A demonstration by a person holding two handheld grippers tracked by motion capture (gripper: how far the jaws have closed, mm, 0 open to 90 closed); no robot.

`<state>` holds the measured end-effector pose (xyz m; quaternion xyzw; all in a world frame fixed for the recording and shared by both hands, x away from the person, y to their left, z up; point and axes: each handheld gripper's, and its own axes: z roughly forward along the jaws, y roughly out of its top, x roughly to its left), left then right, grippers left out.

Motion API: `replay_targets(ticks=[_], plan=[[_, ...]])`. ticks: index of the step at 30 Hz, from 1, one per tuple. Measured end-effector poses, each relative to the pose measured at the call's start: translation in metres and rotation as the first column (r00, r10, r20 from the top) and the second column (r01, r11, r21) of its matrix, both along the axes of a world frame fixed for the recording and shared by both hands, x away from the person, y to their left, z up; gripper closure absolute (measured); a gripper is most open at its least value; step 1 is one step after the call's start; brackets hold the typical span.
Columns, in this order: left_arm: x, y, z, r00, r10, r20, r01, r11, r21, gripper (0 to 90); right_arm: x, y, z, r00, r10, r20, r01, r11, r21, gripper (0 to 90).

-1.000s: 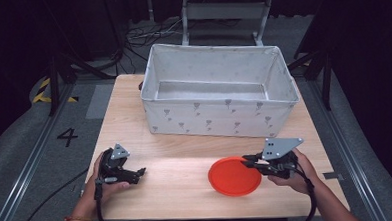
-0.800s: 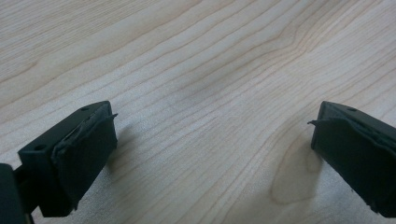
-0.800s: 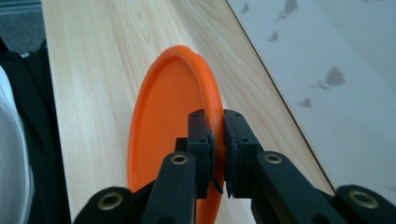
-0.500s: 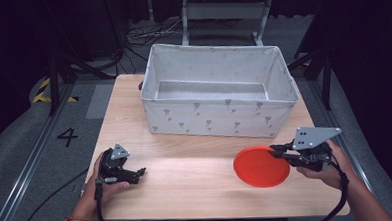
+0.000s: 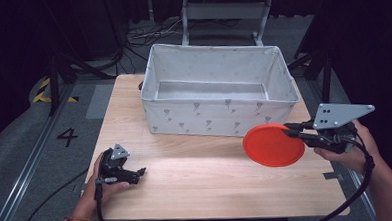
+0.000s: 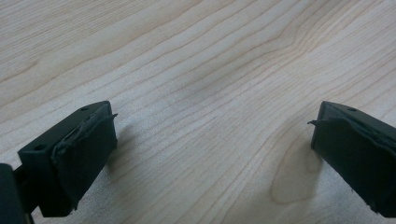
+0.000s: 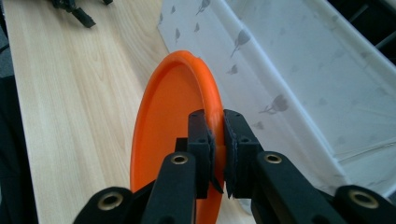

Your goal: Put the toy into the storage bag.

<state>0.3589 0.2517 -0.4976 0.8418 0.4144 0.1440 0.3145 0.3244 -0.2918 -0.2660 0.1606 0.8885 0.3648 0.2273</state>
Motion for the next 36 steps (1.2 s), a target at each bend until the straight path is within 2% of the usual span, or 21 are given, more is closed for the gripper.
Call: replay_targets(ticks=[4,8,13,17,22,26,32,36], plan=[[0.000,0.000,0.000,1.0000,0.000,0.000,0.000,1.0000,0.000,0.5,0.004,0.001,0.014,0.9999,-0.003,0.017,0.003,1.0000,0.007,82.7],[0.000,0.000,0.000,1.0000,0.000,0.000,0.000,1.0000,0.000,0.5,0.010,0.004,0.026,0.9996,0.004,0.027,-0.003,1.0000,-0.006,82.7],[0.000,0.000,0.000,1.0000,0.000,0.000,0.000,1.0000,0.000,0.5,0.018,0.010,0.039,0.9992,0.005,0.040,-0.005,1.0000,0.005,82.7],[0.000,0.000,0.000,1.0000,0.000,0.000,0.000,1.0000,0.000,0.5,0.024,0.014,0.047,0.9991,0.007,0.042,-0.007,1.0000,-0.007,82.8],[0.000,0.000,0.000,1.0000,0.000,0.000,0.000,1.0000,0.000,0.5,0.035,0.022,0.067,0.9981,-0.001,0.062,0.003,0.9995,-0.030,82.7],[0.000,0.000,0.000,1.0000,0.000,0.000,0.000,1.0000,0.000,0.5,0.041,0.023,0.085,0.9967,-0.006,0.082,0.007,0.9997,-0.022,82.7],[0.000,0.000,0.000,1.0000,0.000,0.000,0.000,1.0000,0.000,0.5,0.056,0.027,0.103,0.9945,-0.020,0.103,0.025,0.9987,-0.045,82.7],[0.000,0.000,0.000,1.0000,0.000,0.000,0.000,1.0000,0.000,0.5,0.073,0.029,0.110,0.9941,-0.033,0.103,0.037,0.9987,-0.034,82.7]])
